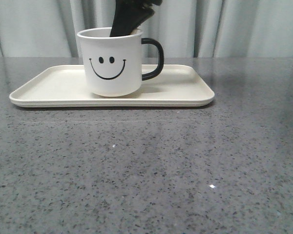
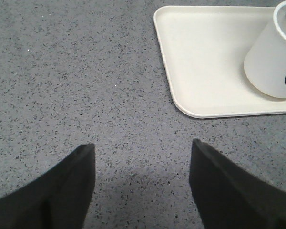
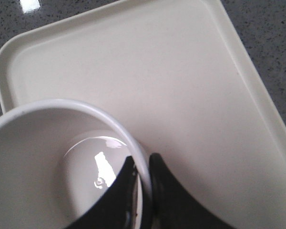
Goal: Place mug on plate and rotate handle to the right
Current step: 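Grip the mug rim with the right gripper and rotate the handle outward, then release the mug rim and lift the right gripper out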
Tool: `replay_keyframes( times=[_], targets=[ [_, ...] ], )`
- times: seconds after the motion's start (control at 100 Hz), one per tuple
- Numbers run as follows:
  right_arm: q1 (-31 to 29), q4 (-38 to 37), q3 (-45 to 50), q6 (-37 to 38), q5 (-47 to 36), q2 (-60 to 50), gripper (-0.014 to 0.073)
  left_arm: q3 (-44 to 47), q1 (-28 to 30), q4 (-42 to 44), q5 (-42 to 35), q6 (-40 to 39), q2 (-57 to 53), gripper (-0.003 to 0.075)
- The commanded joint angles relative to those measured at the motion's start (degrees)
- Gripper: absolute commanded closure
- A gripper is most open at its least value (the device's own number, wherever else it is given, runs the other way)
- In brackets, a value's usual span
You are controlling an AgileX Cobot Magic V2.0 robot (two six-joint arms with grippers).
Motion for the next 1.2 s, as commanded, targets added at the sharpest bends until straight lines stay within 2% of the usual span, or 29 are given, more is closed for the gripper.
replay_keyframes(
  times=[0.0,0.66,0.76,1.03,1.1,1.19],
  targets=[
    [-0.3,2.4,-1.9,-0.7,1.1,-3.1,0.0655,-1.6,0.0,-0.2,-3.9,-0.6,-0.1,0.0290],
    [-1.0,2.4,-1.9,-0.7,0.8,-1.7,0.0645,-1.6,0.0,-0.2,-4.5,-0.6,-0.1,0.0290],
    [-1.2,2.4,-1.9,-0.4,0.8,-1.8,0.0567,-1.6,0.0,-0.2,-4.8,-0.6,-0.1,0.0290],
    [-1.3,2.5,-1.9,2.6,-0.8,-2.4,0.0193,-1.6,0.0,-0.2,-5.0,-0.6,-0.1,0.0290],
    [-1.4,2.5,-1.9,3.0,-1.5,-3.0,0.0148,-1.6,0.0,-0.2,-5.0,-0.6,-0.1,0.0290],
    [-1.5,2.5,-1.9,3.7,-2.0,-4.3,0.0142,-1.6,0.0,-0.2,-5.0,-0.6,-0.1,0.0290]
  ],
)
